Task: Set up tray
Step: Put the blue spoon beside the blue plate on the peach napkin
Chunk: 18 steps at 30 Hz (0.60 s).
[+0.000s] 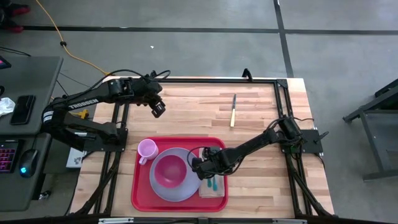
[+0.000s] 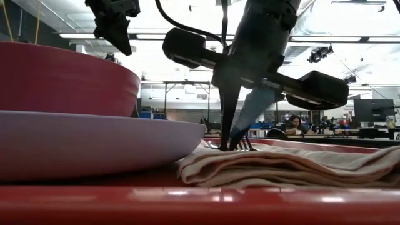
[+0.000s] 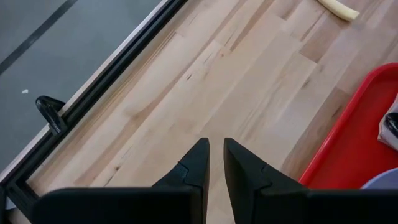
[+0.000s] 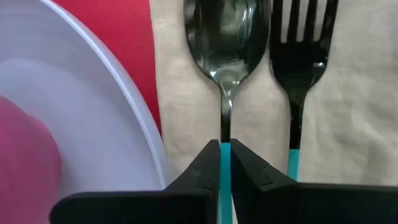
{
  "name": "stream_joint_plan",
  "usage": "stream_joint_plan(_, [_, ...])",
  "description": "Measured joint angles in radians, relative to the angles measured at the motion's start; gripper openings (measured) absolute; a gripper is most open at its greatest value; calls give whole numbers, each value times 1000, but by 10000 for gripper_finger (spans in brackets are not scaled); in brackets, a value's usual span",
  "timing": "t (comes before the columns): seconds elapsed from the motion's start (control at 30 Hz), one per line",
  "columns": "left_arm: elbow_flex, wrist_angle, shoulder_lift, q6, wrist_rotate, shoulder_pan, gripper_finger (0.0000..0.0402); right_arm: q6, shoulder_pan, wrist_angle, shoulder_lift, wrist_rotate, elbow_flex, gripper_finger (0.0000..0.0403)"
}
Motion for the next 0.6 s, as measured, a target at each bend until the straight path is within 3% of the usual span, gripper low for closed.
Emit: stream_joint_plan(0.6, [0, 0, 0, 8, 0, 0, 79, 22, 0, 8, 0, -40, 0, 32])
